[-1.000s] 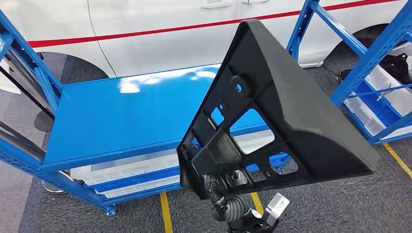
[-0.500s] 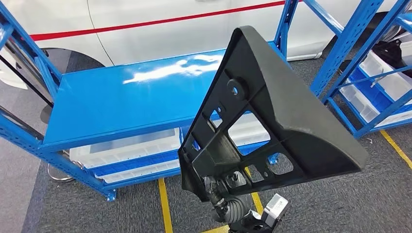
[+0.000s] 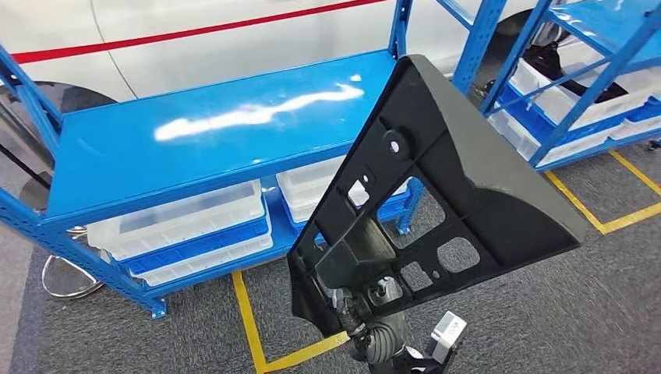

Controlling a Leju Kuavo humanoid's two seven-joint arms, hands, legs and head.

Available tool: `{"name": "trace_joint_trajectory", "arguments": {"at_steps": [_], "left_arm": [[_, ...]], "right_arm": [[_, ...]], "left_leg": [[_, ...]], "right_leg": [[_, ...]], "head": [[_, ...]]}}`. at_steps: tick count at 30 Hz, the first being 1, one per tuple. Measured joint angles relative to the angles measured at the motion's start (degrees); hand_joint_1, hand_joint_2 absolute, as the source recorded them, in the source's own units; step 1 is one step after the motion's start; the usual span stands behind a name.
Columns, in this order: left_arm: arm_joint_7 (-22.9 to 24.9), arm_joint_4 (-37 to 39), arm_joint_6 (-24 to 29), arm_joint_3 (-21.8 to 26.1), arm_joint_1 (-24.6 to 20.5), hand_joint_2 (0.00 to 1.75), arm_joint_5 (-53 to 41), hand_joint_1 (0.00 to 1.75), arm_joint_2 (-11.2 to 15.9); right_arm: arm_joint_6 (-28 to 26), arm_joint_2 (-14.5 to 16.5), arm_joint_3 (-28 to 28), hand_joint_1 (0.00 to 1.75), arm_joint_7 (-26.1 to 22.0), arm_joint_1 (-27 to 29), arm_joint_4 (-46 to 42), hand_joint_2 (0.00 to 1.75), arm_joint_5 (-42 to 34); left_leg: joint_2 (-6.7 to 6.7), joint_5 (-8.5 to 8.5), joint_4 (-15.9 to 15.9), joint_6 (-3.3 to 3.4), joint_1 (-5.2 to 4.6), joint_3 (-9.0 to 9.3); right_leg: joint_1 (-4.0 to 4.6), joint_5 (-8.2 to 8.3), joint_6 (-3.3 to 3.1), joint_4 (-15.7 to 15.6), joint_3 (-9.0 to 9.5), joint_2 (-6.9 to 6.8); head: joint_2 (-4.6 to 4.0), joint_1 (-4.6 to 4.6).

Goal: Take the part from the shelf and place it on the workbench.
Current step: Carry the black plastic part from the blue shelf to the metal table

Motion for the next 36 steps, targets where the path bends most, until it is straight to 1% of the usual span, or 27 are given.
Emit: {"name": "trace_joint_trajectory", "arguments": {"at_steps": [1, 2, 3, 4, 6, 7, 9, 10, 11, 12, 13, 14, 15, 17, 19, 21, 22, 23, 25, 27, 28, 29, 30, 31, 32, 34, 36], "left_arm": [[0.0, 0.0, 0.0, 0.1, 0.0, 1.75, 0.0, 0.0, 0.0], [0.1, 0.0, 0.0, 0.2, 0.0, 1.75, 0.0, 0.0, -0.1], [0.1, 0.0, 0.0, 0.3, -0.1, 1.75, 0.0, 0.0, -0.2], [0.2, 0.0, 0.0, 0.4, -0.1, 1.75, 0.0, 0.0, -0.2], [0.4, 0.0, 0.0, 0.5, -0.3, 1.75, 0.0, 0.0, -0.2], [0.5, 0.0, 0.0, 0.5, -0.3, 1.75, -0.1, 0.0, -0.3], [0.6, 0.0, 0.0, 0.6, -0.2, 1.75, -0.1, 0.0, -0.3], [0.7, 0.0, 0.0, 0.6, -0.1, 1.75, -0.2, 0.0, -0.3], [0.8, 0.0, 0.0, 0.6, 0.0, 1.75, -0.2, 0.0, -0.3], [1.0, 0.0, 0.0, 0.6, 0.1, 1.75, -0.3, 0.0, -0.4], [1.1, 0.0, 0.0, 0.6, 0.2, 1.75, -0.5, 0.0, -0.4], [1.2, 0.0, 0.0, 0.6, 0.2, 1.75, -0.7, 0.0, -0.4], [1.2, 0.0, 0.0, 0.6, 0.2, 1.75, -0.8, 0.0, -0.4], [1.2, 0.0, 0.0, 0.6, 0.2, 1.75, -1.1, 0.0, -0.4], [1.2, 0.0, 0.0, 0.6, 0.3, 1.75, -1.4, 0.0, -0.4], [1.2, 0.0, 0.1, 0.6, 0.1, 1.75, -1.8, 0.0, -0.6], [1.2, -0.1, 0.1, 0.5, 0.0, 1.75, -2.0, 0.0, -0.7], [1.1, -0.1, 0.1, 0.5, -0.1, 1.75, -2.1, 0.0, -0.8], [1.0, -0.1, 0.2, 0.5, 0.0, 1.75, -2.3, 0.0, -1.0], [0.8, -0.1, 0.2, 0.5, 0.0, 1.75, -2.4, 0.0, -1.0], [0.8, -0.1, 0.2, 0.5, 0.0, 1.75, -2.5, 0.0, -1.0], [0.8, -0.1, 0.2, 0.5, 0.0, 1.75, -2.5, 0.0, -1.1], [0.7, -0.1, 0.2, 0.5, -0.1, 1.75, -2.6, 0.0, -1.2], [0.7, -0.1, 0.2, 0.5, -0.1, 1.75, -2.6, 0.0, -1.3], [0.7, -0.1, 0.2, 0.5, -0.1, 1.75, -2.6, 0.0, -1.3], [0.7, -0.1, 0.2, 0.5, -0.2, 1.75, -2.7, 0.0, -1.3], [1.0, -0.1, 0.1, 0.5, -0.4, 1.75, -2.8, 0.0, -1.3]], "right_arm": [[0.0, 0.0, 0.0, 1.75, 0.0, 0.1, 0.1, 1.75, -0.3], [0.0, -0.1, -0.1, 1.75, -0.1, 0.1, 0.2, 1.75, -0.6], [0.0, -0.1, -0.1, 1.75, -0.1, 0.1, 0.2, 1.75, -0.8], [0.0, -0.1, -0.2, 1.75, -0.2, 0.3, 0.3, 1.75, -1.0], [0.0, -0.2, -0.3, 1.75, -0.3, 0.7, 0.3, 1.75, -1.2], [0.0, -0.2, -0.5, 1.75, -0.3, 1.0, 0.3, 1.75, -1.4], [0.0, -0.2, -0.6, 1.75, -0.5, 1.2, 0.4, 1.75, -1.5], [0.0, -0.2, -0.7, 1.75, -0.5, 1.3, 0.4, 1.75, -1.5], [0.0, -0.2, -0.7, 1.75, -0.6, 1.3, 0.4, 1.75, -1.6], [0.0, -0.2, -0.7, 1.75, -0.7, 1.4, 0.4, 1.75, -1.6], [0.0, -0.2, -0.8, 1.75, -0.8, 1.6, 0.4, 1.75, -1.6], [0.0, -0.2, -0.9, 1.75, -0.8, 1.8, 0.4, 1.75, -1.6], [-0.1, -0.2, -1.0, 1.75, -0.9, 2.0, 0.4, 1.75, -1.6], [-0.2, -0.2, -1.2, 1.75, -1.0, 2.2, 0.4, 1.75, -1.7], [-0.4, -0.2, -1.3, 1.75, -1.1, 2.5, 0.3, 1.75, -1.7], [-0.6, -0.2, -1.5, 1.75, -1.1, 3.0, 0.1, 1.75, -1.8], [-0.7, -0.2, -1.7, 1.75, -1.1, 3.3, -0.1, 1.75, -1.8], [-0.8, -0.2, -1.9, 1.75, -1.1, 3.7, -0.2, 1.75, -1.8], [-1.0, -0.2, -2.2, 1.75, -1.2, 4.1, -0.5, 1.75, -1.8], [-1.2, -0.2, -2.5, 1.75, -1.2, 4.6, -0.5, 1.75, -1.9], [-1.3, -0.2, -2.6, 1.75, -1.2, 4.9, -0.5, 1.75, -1.9], [-1.3, -0.3, -2.6, 1.75, -1.2, 5.1, -0.5, 1.75, -2.0], [-1.3, -0.3, -2.7, 1.75, -1.2, 5.2, -0.5, 1.75, -2.0], [-1.3, -0.3, -2.8, 1.75, -1.2, 5.3, -0.6, 1.75, -2.0], [-1.3, -0.3, -2.9, 1.75, -1.2, 5.3, -0.6, 1.75, -2.0], [-1.3, -0.2, -2.9, 1.75, -1.2, 5.5, -0.7, 1.75, -2.0], [-1.3, -0.2, -3.1, 1.75, -1.3, 5.8, -0.8, 1.75, -2.0]], "left_leg": [[0.56, 0.12, 0.7, -0.27, -0.04, -0.63], [1.01, 0.16, 1.4, -0.56, -0.09, -1.14], [1.47, 0.17, 2.0, -0.88, -0.21, -1.47], [1.95, 0.23, 2.5, -1.24, -0.27, -1.67], [2.79, 0.37, 2.9, -2.0, -0.15, -1.81], [2.18, -0.19, 3.4, -2.4, 0.02, -2.06], [-0.63, -3.61, 7.5, -3.0, 0.28, -3.72], [-2.15, -6.03, 11.0, -3.15, 0.32, -5.04], [-2.97, -8.02, 14.7, -3.2, 0.31, -6.37], [-3.36, -9.02, 17.4, -3.15, 0.28, -7.2], [-3.55, -8.86, 18.3, -2.98, 0.24, -7.19], [-3.74, -7.63, 17.0, -2.68, 0.17, -6.14], [-4.25, -5.71, 13.7, -2.23, 0.06, -4.17], [-6.64, -3.03, 6.0, -1.12, -0.1, 0.16], [-8.29, -2.52, 2.2, -0.58, -0.26, 2.19], [-7.44, -2.13, 1.1, -0.48, -0.19, 2.54], [-6.72, -1.78, 0.4, -0.31, -0.04, 2.75], [-5.91, -1.39, -0.4, -0.09, 0.13, 2.94], [-4.29, -0.93, -1.1, 0.23, 0.2, 2.95], [-2.68, -0.96, -0.8, 0.28, 0.12, 2.52], [-1.88, -1.06, -0.5, 0.21, 0.12, 2.32], [-1.13, -1.2, -0.2, 0.08, 0.16, 2.19], [-0.45, -1.41, 0.1, -0.11, 0.22, 2.13], [0.24, -1.71, 0.5, -0.46, 0.28, 2.1], [0.8, -2.09, 1.0, -0.87, 0.22, 2.0], [1.67, -2.68, 1.7, -1.69, 0.04, 1.93], [2.5, -2.87, 1.8, -2.21, 0.04, 2.24]], "right_leg": [[-0.03, 0.09, 0.08, -4.0, 3.25, -1.22], [0.13, -0.89, -0.16, -8.3, 6.34, -2.36], [0.29, -2.31, -0.57, -11.8, 8.57, -3.26], [0.53, -3.54, -1.09, -13.8, 9.58, -3.57], [0.61, -3.73, -2.35, -14.5, 9.25, -2.65], [0.58, -3.38, -2.9, -14.6, 8.9, -2.12], [0.45, -2.55, -3.8, -14.7, 8.11, -1.09], [0.51, -2.19, -4.04, -14.6, 7.64, -0.49], [0.62, -1.87, -4.17, -14.6, 7.18, 0.18], [0.77, -1.61, -4.24, -14.4, 6.76, 0.92], [0.91, -1.4, -4.25, -14.3, 6.41, 1.7], [1.05, -1.25, -4.22, -14.2, 6.19, 2.5], [1.18, -1.13, -4.17, -14.1, 6.12, 3.29], [1.25, -0.87, -3.95, -14.0, 6.05, 4.61], [0.98, -0.43, -3.36, -14.0, 5.75, 5.79], [0.82, -0.02, -2.57, -14.1, 5.4, 6.96], [0.94, -0.19, -2.26, -13.9, 5.15, 6.61], [1.14, -1.0, -2.02, -12.8, 4.55, 5.62], [1.27, -4.37, -1.61, -7.3, 1.81, 2.72], [0.92, -7.38, -1.16, -0.4, -1.49, 1.47], [0.68, -7.5, -0.92, 1.1, -2.13, 1.18], [0.43, -6.49, -0.68, 0.2, -1.55, 0.88], [0.2, -4.77, -0.48, -2.6, 0.07, 0.36], [0.06, -3.24, -0.36, -6.7, 2.26, -0.76], [0.06, -2.08, -0.49, -10.2, 4.13, -1.83], [0.31, -1.57, -1.22, -13.4, 5.73, -2.83], [0.48, -1.44, -2.08, -13.2, 5.46, -1.7]], "head": [[0.01, 0.0], [0.01, -0.02], [0.0, -0.02], [0.0, -0.03], [-0.01, -0.03], [0.0, -0.03], [0.01, -0.04], [0.01, -0.05], [0.01, -0.05], [0.0, -0.05], [0.01, -0.05], [0.01, -0.05], [0.01, -0.05], [0.01, -0.03], [0.0, -0.03], [0.0, -0.04], [0.0, -0.01], [0.0, 0.02], [0.01, 0.09], [0.01, 0.1], [0.0, 0.1], [0.0, 0.11], [-0.01, 0.11], [0.0, 0.11], [0.0, 0.1], [0.0, 0.08], [0.0, 0.07]]}}
